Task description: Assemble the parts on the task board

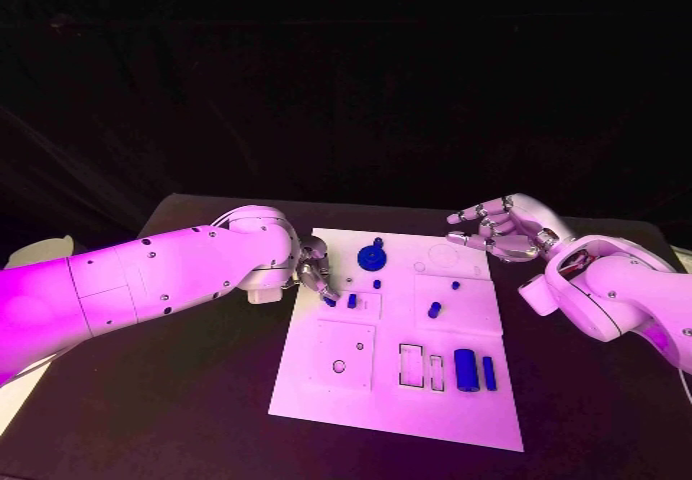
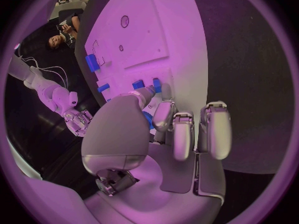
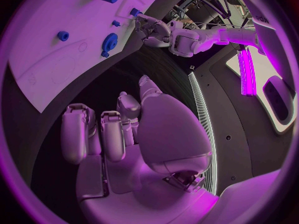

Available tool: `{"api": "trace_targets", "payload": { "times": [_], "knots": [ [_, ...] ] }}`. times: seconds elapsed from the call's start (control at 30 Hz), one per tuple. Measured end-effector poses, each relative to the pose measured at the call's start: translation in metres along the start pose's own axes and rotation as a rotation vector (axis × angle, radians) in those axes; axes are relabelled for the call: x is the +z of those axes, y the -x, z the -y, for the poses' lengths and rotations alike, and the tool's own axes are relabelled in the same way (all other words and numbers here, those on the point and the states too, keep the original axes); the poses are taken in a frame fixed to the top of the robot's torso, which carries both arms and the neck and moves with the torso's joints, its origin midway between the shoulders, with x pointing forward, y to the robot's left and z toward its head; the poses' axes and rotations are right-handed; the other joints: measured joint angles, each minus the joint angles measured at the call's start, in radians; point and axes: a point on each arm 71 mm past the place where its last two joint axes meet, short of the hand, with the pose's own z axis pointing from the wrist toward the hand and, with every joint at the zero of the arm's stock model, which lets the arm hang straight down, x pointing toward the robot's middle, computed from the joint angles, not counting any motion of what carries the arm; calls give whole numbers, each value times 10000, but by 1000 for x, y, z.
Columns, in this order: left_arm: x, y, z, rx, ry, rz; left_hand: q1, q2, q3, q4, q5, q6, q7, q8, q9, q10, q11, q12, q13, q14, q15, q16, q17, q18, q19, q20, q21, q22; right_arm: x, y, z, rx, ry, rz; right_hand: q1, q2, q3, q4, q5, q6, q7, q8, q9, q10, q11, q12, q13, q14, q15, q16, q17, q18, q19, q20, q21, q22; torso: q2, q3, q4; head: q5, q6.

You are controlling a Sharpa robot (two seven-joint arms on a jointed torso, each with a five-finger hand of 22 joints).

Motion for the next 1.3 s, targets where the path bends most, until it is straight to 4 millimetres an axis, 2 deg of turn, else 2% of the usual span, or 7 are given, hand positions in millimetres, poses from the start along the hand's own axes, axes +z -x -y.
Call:
{"api": "trace_targets", "payload": {
  "times": [0.1,0.17,0.3,0.9,1.27,1.3],
  "knots": [
    [0,0,1,-34,82,-20,-79,-7,-46,-75,0,32,-2,0,5,31,-5,1,40,0,0,0,0,-1,0,0,1,0,0,0,-1,7,18,-11,0,0,0,0,0,0,0,0,0,0,0,0,0,0,0,0,0,0,0,0,0,0,0,1,-1,-11,-14],
    [1,0,1,-55,133,-32,-160,2,23,-263,0,65,-34,-1,7,50,-24,55,67,0,0,0,0,0,0,0,51,0,0,-1,-1,10,27,-16,0,0,0,0,0,0,0,0,0,0,0,0,0,0,0,0,-1,0,0,0,0,0,0,1,0,-15,-18],
    [1,1,1,-99,230,-52,-295,45,-29,-335,0,68,-34,-1,11,67,-40,57,102,0,0,0,-1,0,0,0,51,-1,-1,0,-1,10,29,-16,0,0,0,0,0,0,0,0,0,0,0,0,0,0,0,0,-1,0,0,0,0,0,-1,1,1,-21,-21],
    [2,1,1,-162,547,-81,-725,144,-701,15,4,476,-302,-38,17,157,-132,234,292,-1,-72,0,-1,0,0,0,201,-3,-2,0,-1,6,34,-11,1,-1,0,0,0,0,0,0,0,0,0,0,1,0,0,0,-3,0,0,0,0,0,-2,-6,3,-33,-48],
    [2,0,0,-150,635,-80,-998,294,-981,240,44,564,-320,-26,38,228,-130,350,397,0,-73,0,-2,-2,0,-74,284,-4,-2,1,-1,4,32,-6,1,-1,0,0,0,0,0,0,0,0,0,0,2,0,0,0,-4,0,0,0,0,0,-2,-5,4,-28,-65],
    [2,0,0,-149,643,-81,-1030,256,-981,240,52,565,-320,-26,37,234,-136,349,404,0,-73,0,-2,-1,-1,-74,284,-4,-2,1,-1,4,31,-6,1,-1,0,0,0,0,0,0,0,0,0,0,1,0,0,0,-4,0,0,0,0,0,-2,-6,4,-28,-67]
  ]
}}
